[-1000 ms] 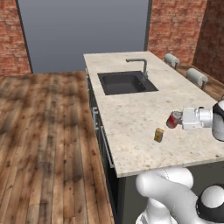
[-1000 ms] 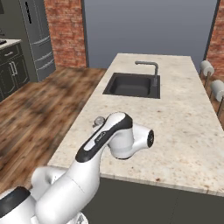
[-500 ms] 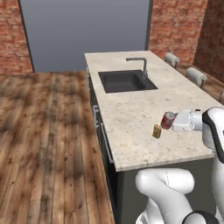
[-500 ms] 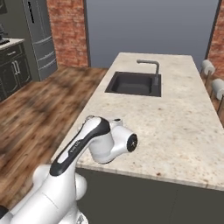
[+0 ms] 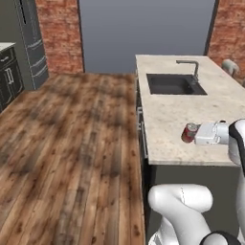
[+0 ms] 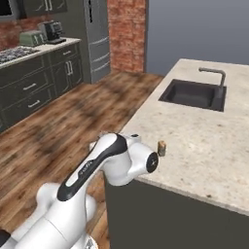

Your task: Pick the boxed drink, can from the counter and place them in the open cabinet.

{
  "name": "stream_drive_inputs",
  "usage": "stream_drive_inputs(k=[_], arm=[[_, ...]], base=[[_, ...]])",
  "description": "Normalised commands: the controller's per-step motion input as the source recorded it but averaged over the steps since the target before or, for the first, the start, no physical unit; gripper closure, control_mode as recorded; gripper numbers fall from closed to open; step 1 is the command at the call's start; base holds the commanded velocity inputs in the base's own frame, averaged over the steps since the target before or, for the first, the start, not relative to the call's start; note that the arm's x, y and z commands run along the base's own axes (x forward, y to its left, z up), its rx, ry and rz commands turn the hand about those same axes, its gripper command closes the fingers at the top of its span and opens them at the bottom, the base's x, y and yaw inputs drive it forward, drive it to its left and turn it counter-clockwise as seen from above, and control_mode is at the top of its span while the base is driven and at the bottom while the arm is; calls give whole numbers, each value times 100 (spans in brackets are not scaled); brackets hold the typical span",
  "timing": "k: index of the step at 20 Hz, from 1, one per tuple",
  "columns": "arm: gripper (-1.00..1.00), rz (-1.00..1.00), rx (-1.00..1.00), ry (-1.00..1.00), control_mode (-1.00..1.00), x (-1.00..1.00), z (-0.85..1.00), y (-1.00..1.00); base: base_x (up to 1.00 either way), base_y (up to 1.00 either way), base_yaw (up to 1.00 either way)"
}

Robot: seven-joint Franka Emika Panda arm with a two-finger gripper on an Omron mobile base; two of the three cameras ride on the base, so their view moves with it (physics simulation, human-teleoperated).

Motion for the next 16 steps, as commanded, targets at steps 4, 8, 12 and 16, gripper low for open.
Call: stream_drive_inputs(k=[4, 8, 12, 16], arm=[[100, 0, 0, 0, 100, 0, 0, 0], [100, 0, 0, 0, 100, 0, 0, 0], [100, 0, 0, 0, 100, 0, 0, 0], [100, 0, 0, 0, 100, 0, 0, 0]], base=[[-21, 32, 59], [-12, 24, 66], [-4, 38, 65], [-3, 33, 67]])
